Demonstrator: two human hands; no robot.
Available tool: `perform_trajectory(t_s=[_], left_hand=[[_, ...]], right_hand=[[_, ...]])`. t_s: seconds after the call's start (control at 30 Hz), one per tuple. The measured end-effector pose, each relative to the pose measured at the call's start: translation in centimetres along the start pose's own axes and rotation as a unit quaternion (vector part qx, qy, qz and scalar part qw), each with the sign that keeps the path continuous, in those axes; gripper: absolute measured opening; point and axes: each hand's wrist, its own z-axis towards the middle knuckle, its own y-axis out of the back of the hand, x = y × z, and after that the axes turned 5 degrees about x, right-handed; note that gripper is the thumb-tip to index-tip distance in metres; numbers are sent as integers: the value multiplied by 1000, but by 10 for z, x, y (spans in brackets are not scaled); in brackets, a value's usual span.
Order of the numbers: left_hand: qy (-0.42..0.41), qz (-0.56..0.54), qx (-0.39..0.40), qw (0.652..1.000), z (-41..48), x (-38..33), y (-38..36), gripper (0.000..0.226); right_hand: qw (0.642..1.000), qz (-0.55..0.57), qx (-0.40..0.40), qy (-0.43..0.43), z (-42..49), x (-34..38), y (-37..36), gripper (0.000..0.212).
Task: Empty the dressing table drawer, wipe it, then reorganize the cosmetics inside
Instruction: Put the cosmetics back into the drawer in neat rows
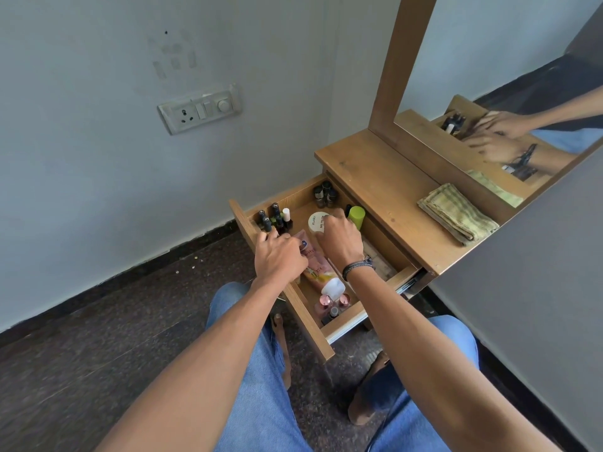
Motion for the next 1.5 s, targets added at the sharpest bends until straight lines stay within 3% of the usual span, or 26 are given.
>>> perform_trajectory(t_s=[0.17, 0.4, 0.5, 0.6, 0.7, 0.93, 1.07, 1.3, 1.37, 1.5], left_hand=[[3, -28, -24, 999, -1, 1, 1, 28], [-1, -179, -71, 981, -8, 4, 5, 26], [20, -365, -133, 921, -16, 7, 10, 32], [128, -485, -235, 833, -36, 11, 12, 45], [209, -576, -197, 765, -58, 17, 9, 49], [215, -613, -52, 759, -92, 9, -5, 52], [213, -581, -39, 785, -95, 6, -5, 52], [190, -544, -38, 816, -94, 6, -2, 53], [188, -545, -33, 816, -94, 6, -1, 54], [186, -563, -23, 805, -94, 9, 1, 52]], right_hand=[[997, 59, -46, -3, -57, -20, 18, 18], [987, 144, -70, 8, -128, -69, 7, 11], [985, 141, -89, 47, -141, -70, 2, 14], [979, 170, -103, 38, -145, -69, -4, 14], [969, 217, -115, 27, -148, -68, -6, 20], [961, 243, -130, 37, -152, -71, -9, 26], [968, 175, -177, 40, -157, -68, -21, 25], [961, 182, -209, -4, -163, -67, -22, 19], [955, 201, -218, 22, -169, -63, -13, 17], [957, 180, -163, 161, -195, -39, 2, 46]])
